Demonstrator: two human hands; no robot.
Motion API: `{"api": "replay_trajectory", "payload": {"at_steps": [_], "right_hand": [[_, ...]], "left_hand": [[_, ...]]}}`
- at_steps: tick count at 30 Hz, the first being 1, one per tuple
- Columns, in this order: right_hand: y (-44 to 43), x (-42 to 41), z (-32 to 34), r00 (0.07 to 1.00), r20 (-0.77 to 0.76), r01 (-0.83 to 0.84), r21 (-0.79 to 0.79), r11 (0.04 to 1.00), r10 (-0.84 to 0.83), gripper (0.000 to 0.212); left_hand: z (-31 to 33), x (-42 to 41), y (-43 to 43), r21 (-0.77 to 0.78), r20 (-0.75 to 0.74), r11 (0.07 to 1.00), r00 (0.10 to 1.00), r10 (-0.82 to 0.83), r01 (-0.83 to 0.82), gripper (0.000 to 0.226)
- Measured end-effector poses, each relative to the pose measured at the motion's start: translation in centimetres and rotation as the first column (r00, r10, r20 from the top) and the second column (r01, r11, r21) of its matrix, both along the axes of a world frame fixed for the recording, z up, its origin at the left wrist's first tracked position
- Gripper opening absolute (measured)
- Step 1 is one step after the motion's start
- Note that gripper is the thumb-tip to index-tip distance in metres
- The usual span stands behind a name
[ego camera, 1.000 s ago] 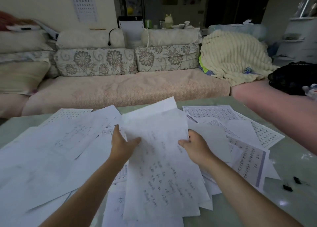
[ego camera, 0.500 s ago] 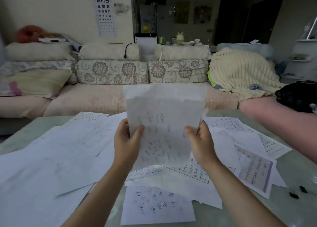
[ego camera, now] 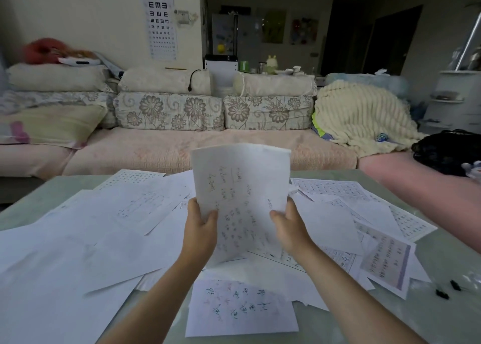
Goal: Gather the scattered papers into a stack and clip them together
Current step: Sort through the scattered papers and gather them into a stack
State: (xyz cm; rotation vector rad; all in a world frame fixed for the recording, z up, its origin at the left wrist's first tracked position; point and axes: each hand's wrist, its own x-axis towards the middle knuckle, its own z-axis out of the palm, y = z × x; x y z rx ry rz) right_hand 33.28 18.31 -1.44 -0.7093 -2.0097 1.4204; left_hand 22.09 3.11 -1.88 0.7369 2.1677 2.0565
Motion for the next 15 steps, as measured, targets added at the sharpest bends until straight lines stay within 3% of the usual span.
{"api": "replay_trajectory", "payload": {"at_steps": [5, 8, 11, 15], "right_hand": [[0.3, -1.0, 0.7, 0.999, 0.015, 0.050, 0.045, 0.998, -0.050, 0.035], [0.9, -1.4, -0.2, 0.981, 0.188, 0.032, 0.048, 0.998, -0.041, 0.032], [0.9, -1.4, -2.7, 0.898, 0.436, -0.074, 0.025, 0.997, 0.056, 0.026], [0.4, -2.0, -4.6, 0.785, 0.602, -0.246, 0.085, 0.966, 0.147, 0.036]], "left_hand": [[1.0, -1.1, -0.6, -0.095, -0.043, 0.995, 0.999, 0.030, -0.034, 0.017], [0.8, -3.0, -1.7, -0.287, 0.008, 0.958, 1.000, -0.015, 0.017, 0.019], [-1.3, -4.3, -2.7, -0.600, 0.101, 0.794, 0.994, -0.048, 0.099, 0.025], [-3.8, -4.9, -3.3, -0.768, 0.085, 0.636, 0.996, -0.016, 0.076, 0.031]]}}
